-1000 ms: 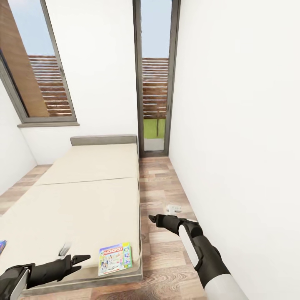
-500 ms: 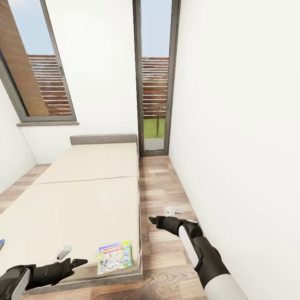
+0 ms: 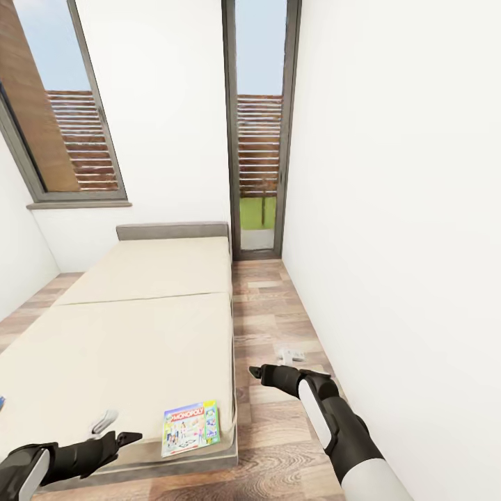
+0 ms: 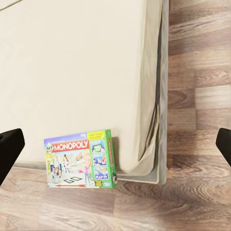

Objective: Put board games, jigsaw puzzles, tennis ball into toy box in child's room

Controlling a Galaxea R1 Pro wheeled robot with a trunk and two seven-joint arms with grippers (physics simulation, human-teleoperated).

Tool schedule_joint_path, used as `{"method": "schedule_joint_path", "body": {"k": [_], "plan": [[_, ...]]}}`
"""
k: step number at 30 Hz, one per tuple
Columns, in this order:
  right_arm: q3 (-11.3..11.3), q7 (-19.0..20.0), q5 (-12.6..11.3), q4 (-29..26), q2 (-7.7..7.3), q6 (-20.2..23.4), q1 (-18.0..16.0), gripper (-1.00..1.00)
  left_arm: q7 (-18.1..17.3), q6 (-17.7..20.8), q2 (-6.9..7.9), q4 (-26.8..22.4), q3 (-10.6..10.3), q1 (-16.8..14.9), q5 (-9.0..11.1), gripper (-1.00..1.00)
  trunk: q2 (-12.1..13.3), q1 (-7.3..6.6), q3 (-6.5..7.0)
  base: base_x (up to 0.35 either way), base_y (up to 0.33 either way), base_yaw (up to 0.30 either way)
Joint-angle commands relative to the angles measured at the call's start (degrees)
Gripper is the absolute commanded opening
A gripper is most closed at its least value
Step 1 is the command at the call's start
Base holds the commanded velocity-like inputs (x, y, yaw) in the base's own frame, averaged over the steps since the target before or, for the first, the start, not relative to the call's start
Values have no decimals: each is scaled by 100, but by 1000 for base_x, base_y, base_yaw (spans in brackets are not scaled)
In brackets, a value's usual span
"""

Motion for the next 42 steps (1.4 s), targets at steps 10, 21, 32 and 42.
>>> {"method": "schedule_joint_path", "body": {"k": [10, 21, 32, 42], "plan": [[-12, 3, 9, 9, 1, 27, -7, 100, 346, -349, -43, 141, 51, -8, 24, 100, -407, 220, -186, 0, 0, 0], [-25, -5, -10, 284, -3, 19, -56, 100, 705, -408, -131, 207, 53, -12, 28, 100, -848, 462, -384, 0, 0, 0], [-26, -5, -9, 313, -6, 18, -61, 100, 729, -555, -191, 219, 54, -13, 28, 100, -1289, 704, -581, 0, 0, 0], [-26, 1, -14, 315, -11, 18, -61, 100, 730, -615, -252, 220, 46, -13, 23, 100, -1690, 923, -761, 0, 0, 0]]}}
